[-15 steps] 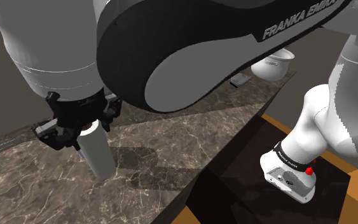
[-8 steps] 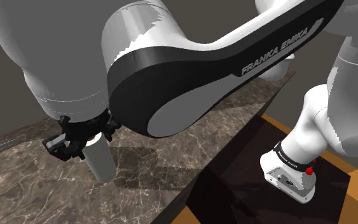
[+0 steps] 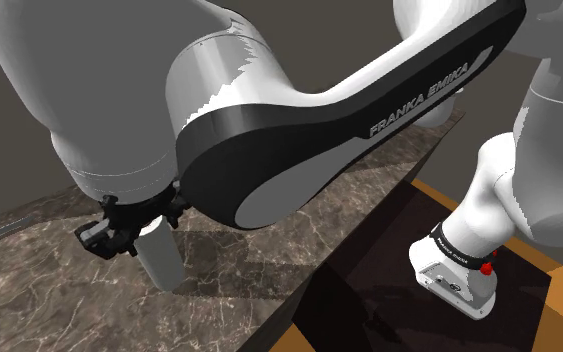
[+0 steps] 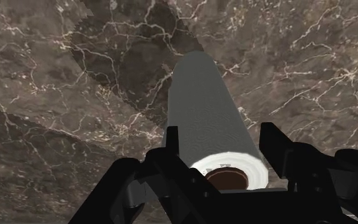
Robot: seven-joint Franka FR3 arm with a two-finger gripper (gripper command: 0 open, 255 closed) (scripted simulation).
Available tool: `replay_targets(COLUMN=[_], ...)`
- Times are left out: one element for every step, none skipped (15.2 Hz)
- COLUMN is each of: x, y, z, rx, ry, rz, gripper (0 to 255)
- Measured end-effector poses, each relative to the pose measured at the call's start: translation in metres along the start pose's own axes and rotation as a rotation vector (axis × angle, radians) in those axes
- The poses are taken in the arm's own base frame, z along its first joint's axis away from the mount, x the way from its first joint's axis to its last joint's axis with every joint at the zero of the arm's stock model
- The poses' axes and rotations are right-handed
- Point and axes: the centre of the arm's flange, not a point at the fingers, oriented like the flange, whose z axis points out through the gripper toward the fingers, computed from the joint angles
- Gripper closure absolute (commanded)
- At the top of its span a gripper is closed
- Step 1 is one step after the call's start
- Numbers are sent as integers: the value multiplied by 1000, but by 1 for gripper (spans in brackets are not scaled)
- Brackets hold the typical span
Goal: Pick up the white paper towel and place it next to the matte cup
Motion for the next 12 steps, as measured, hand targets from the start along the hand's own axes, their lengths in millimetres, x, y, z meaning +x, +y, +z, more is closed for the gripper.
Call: replay_targets(x=[0,0,0,0,0,0,0,0,0,1,2,0], y=[0,0,0,0,0,0,0,0,-1,0,1,0], z=[0,0,0,0,0,0,0,0,-6,-16,-26,-37], rx=[0,0,0,0,0,0,0,0,0,0,1,1], ry=[0,0,0,0,0,0,0,0,0,0,1,1], rz=[0,0,0,0,0,0,0,0,0,0,0,1], gripper=[255,0,0,0,0,0,0,0,0,0,0,0])
